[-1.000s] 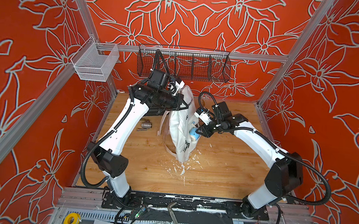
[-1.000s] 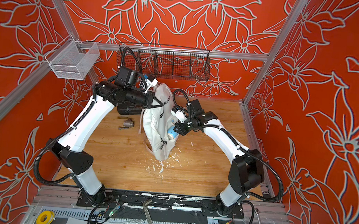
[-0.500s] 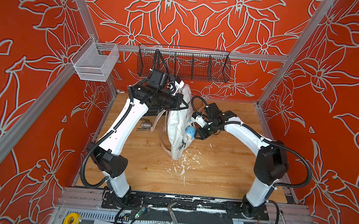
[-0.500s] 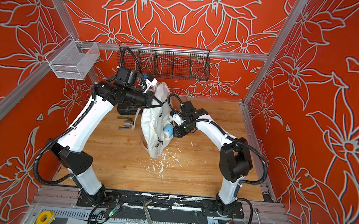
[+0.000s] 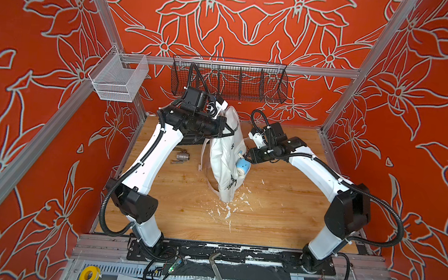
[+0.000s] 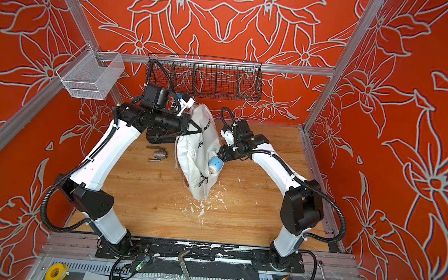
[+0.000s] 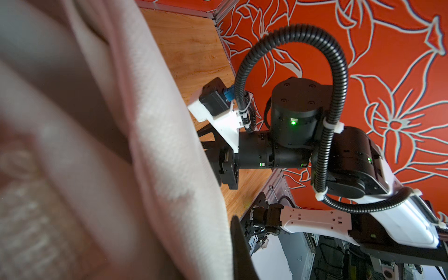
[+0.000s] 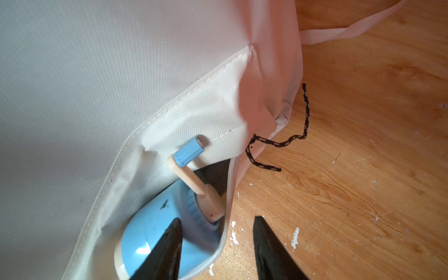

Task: Pack books, pencil case, and school supplies into a backpack
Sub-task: Place the pencil sharpener in the student bag.

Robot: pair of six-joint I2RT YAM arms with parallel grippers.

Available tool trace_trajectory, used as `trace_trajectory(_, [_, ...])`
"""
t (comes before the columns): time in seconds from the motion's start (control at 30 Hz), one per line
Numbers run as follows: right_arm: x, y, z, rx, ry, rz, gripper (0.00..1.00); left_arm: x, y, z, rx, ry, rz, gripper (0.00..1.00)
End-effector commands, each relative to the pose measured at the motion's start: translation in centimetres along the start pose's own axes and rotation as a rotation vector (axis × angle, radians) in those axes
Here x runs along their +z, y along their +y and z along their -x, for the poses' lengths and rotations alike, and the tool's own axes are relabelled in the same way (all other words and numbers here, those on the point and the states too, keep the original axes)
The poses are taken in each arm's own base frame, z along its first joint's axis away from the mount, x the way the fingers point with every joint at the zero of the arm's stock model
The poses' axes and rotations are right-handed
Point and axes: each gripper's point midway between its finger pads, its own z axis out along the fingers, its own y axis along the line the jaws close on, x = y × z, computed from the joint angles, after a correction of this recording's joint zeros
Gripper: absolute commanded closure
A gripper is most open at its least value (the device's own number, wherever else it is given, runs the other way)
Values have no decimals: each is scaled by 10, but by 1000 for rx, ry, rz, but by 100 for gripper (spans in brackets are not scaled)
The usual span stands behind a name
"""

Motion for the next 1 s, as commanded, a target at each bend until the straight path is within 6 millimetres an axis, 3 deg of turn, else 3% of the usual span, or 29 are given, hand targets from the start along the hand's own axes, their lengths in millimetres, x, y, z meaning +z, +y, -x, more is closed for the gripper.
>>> trace_trajectory(0.0, [24,-12,-22,139,91,-42,56,-24,-45,14,122,-85,-128,100])
trace_trajectory(0.3, [51,-3,-45,123,195,47,59,-18,-41,10,115,-74,-141,100])
trace_trajectory(0.43, [50,-3,-48,121,210,48,85,-21,-36,11,114,-83,-114,100])
trace_trajectory(0.57, [47,-8,-61,119,266,21,100,-38,-30,18,123,-141,-78,100])
trace_trajectory(0.67, [36,-17,-65,102,280,-48,100,-55,-21,21,109,-185,-44,100])
trace_trajectory(0.77, [11,-22,-52,78,228,-120,100,-65,-9,19,76,-196,-9,100])
trace_trajectory(0.87, [-17,-9,-33,89,136,-97,100,-71,-11,16,56,-184,-8,100])
trace_trajectory(0.97, [-25,14,-23,129,74,29,100,-81,-25,18,49,-201,-31,100])
